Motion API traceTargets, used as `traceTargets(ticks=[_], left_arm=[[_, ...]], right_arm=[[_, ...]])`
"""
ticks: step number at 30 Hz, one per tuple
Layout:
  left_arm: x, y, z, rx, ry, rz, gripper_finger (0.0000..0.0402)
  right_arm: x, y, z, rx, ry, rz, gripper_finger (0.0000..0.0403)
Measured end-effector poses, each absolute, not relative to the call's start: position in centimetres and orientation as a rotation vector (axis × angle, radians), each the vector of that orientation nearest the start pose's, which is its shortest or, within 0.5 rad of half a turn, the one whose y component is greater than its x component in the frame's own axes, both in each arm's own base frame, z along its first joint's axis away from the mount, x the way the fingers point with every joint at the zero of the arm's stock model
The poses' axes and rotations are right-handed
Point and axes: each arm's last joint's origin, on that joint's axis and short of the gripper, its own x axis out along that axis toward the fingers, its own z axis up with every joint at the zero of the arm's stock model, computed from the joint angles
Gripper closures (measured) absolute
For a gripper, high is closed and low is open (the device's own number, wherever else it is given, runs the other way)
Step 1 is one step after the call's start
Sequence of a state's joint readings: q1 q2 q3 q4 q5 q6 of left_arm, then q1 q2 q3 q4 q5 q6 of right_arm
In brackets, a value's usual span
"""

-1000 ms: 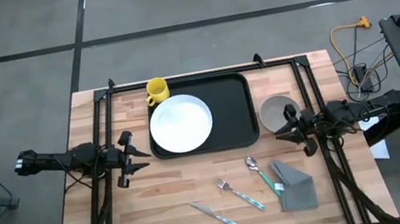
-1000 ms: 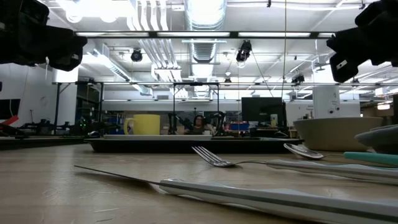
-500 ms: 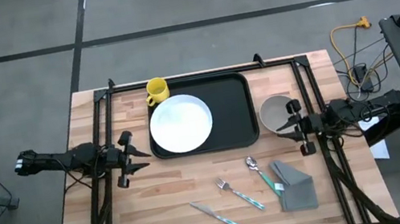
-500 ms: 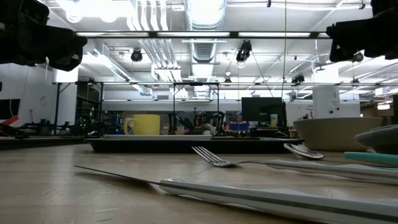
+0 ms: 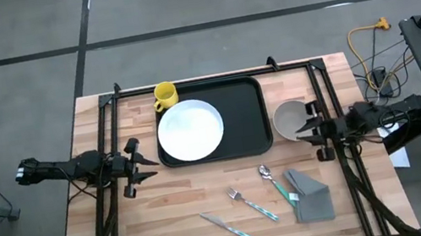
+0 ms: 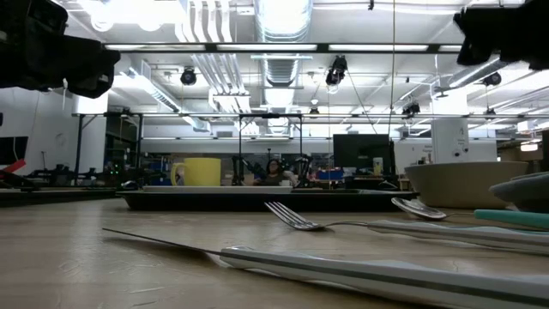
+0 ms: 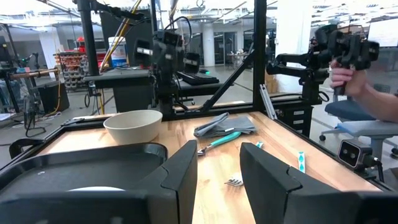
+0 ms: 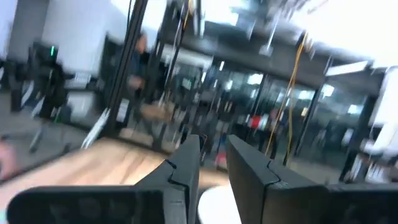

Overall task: Set up tray
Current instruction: Put the gray bowl on top of the plate on the black serving tray

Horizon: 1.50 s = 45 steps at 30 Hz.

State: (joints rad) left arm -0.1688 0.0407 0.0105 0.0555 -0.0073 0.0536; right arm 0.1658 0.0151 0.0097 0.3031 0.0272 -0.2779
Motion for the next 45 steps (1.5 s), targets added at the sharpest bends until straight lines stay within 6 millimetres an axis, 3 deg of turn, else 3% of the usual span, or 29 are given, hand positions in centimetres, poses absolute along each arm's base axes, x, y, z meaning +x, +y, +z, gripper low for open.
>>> traceTargets(ticks=[12, 19, 25, 29, 33, 40, 45], left_arm=[[9.8, -1.7, 16.9, 0.051, -0.029, -0.161, 0.0299], [9.8, -1.7, 16.9, 0.051, -0.029, -0.161, 0.0299], [9.8, -1.7, 16.9, 0.051, -0.029, -0.161, 0.0299], [9.8, -1.7, 16.9, 0.051, -0.029, -0.161, 0.0299], [9.8, -1.7, 16.9, 0.051, -0.029, -0.161, 0.0299], [9.8, -1.7, 16.9, 0.051, -0.029, -0.161, 0.0299], [9.8, -1.7, 16.9, 0.051, -0.029, -0.161, 0.0299]], right_arm=[[5.6, 0.8, 24.6, -0.239, -0.969, -0.048, 0.0335], [5.0, 0.7, 25.0, -0.319, -1.035, -0.144, 0.0335], [4.6, 0.8, 25.2, -0.372, -1.099, -0.112, 0.0335], [4.3, 0.7, 25.9, -0.320, -1.104, -0.119, 0.0335], [4.3, 0.0, 28.3, -0.110, -0.965, -0.266, 0.0335], [5.9, 0.2, 35.1, -0.146, -0.384, -0.151, 0.0335], [8.5, 0.3, 37.3, -0.041, -0.007, -0.215, 0.0335]])
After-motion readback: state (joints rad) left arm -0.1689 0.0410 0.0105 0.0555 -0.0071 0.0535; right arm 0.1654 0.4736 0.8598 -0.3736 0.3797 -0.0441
